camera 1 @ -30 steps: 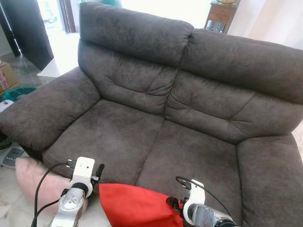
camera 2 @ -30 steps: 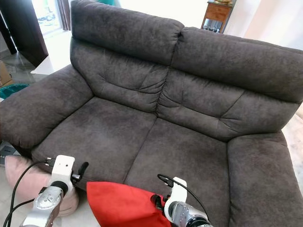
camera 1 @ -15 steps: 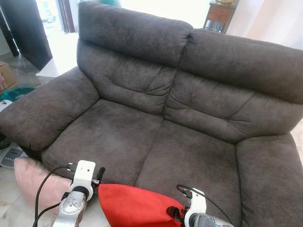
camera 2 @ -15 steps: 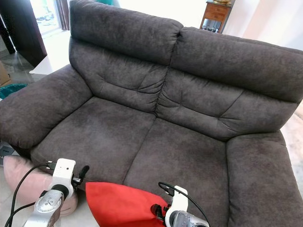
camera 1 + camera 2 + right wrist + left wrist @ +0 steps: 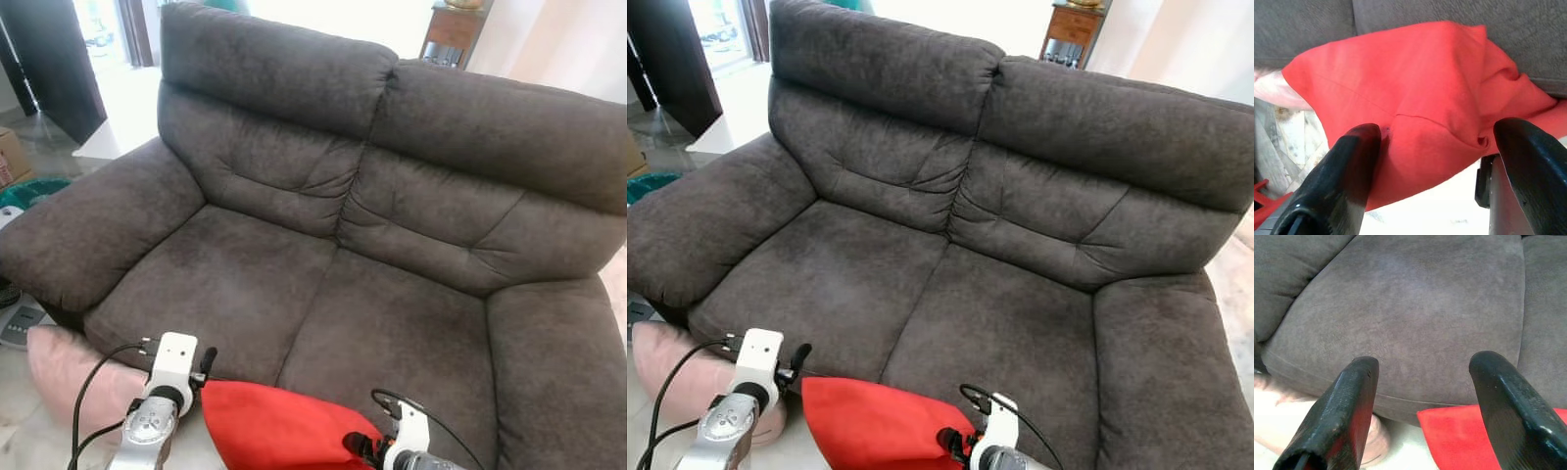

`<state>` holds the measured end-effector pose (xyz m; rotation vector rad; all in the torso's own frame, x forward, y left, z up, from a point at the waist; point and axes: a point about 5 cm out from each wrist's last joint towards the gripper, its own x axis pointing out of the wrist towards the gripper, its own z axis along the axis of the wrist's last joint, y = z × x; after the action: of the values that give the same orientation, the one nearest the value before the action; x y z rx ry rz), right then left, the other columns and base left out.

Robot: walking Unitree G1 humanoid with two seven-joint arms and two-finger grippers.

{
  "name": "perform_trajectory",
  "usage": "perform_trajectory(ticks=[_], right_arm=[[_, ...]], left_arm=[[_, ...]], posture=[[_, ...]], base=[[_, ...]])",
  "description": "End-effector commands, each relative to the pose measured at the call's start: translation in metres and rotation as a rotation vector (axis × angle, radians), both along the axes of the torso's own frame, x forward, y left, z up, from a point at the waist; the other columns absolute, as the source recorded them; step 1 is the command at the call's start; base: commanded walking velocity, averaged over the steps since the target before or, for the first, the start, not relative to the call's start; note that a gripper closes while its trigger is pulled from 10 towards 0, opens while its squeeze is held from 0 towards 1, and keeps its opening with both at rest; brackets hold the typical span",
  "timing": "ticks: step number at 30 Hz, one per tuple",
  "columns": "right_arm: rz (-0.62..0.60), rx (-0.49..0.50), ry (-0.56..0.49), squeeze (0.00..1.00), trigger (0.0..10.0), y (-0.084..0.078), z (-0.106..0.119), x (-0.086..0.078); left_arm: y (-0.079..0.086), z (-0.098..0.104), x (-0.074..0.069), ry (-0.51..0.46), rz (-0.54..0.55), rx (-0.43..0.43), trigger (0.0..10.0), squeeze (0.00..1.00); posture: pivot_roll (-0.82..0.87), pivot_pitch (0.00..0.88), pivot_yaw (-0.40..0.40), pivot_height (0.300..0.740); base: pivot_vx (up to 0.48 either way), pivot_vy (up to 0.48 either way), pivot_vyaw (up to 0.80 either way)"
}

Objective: Move the pillow to the sofa from floor

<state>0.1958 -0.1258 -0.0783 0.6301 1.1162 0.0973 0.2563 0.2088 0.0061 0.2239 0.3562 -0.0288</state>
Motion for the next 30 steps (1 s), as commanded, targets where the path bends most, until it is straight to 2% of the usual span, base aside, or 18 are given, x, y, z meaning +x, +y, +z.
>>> perform_trajectory(ticks=[1,8,14,15,16,17,18,30], right_arm=[[-0.025,0.013,-0.017,0.0,10.0,-0.001,0.0017,0.0034],[-0.001,0.041,-0.032,0.0,10.0,-0.0035,0.0033,0.0045],[0.025,0.014,-0.03,0.0,10.0,-0.0076,0.0011,0.0008],[0.025,0.013,-0.03,0.0,8.4,-0.008,0.001,0.0006],[0.028,0.017,-0.031,0.0,4.6,-0.0071,0.0009,0.0002],[0.03,0.02,-0.031,0.0,3.6,-0.0064,0.0008,-0.0001],[0.034,0.024,-0.032,0.0,0.0,-0.0055,0.0009,-0.0002],[0.047,0.061,-0.043,0.0,0.0,-0.0049,0.0032,0.0021]], left_arm=[[-0.0069,-0.0009,0.0018,0.011,-0.018,0.004,10.0,0.0],[-0.0077,-0.0008,0.0026,0.012,-0.024,0.006,10.0,0.0],[-0.009,-0.001,0.0033,0.012,-0.025,0.004,10.0,0.0],[-0.0093,-0.0009,0.0035,0.012,-0.026,0.004,10.0,0.0],[-0.0094,-0.0009,0.0036,0.012,-0.026,0.003,10.0,0.0],[-0.0096,-0.0009,0.0037,0.012,-0.027,0.003,10.0,0.0],[-0.0097,-0.001,0.0037,0.012,-0.027,0.003,10.0,0.0],[-0.0109,-0.0002,0.0055,0.008,-0.027,0.002,10.0,0.0]], posture=[[0.26,0.012,-0.179,0.74],[0.26,0.012,-0.179,0.74],[0.26,0.011,-0.181,0.74],[0.25,0.011,-0.181,0.74],[0.25,0.011,-0.181,0.74],[0.25,0.011,-0.181,0.74],[0.25,0.01,-0.181,0.74],[0.26,0.007,-0.186,0.74]], base=[[0.0,0.0,0.0],[0.0,0.0,0.0],[0.0,0.0,0.0],[0.0,0.0,0.0],[0.0,0.0,0.0],[0.0,0.0,0.0],[0.0,0.0,0.0],[0.0,0.0,0.0]])
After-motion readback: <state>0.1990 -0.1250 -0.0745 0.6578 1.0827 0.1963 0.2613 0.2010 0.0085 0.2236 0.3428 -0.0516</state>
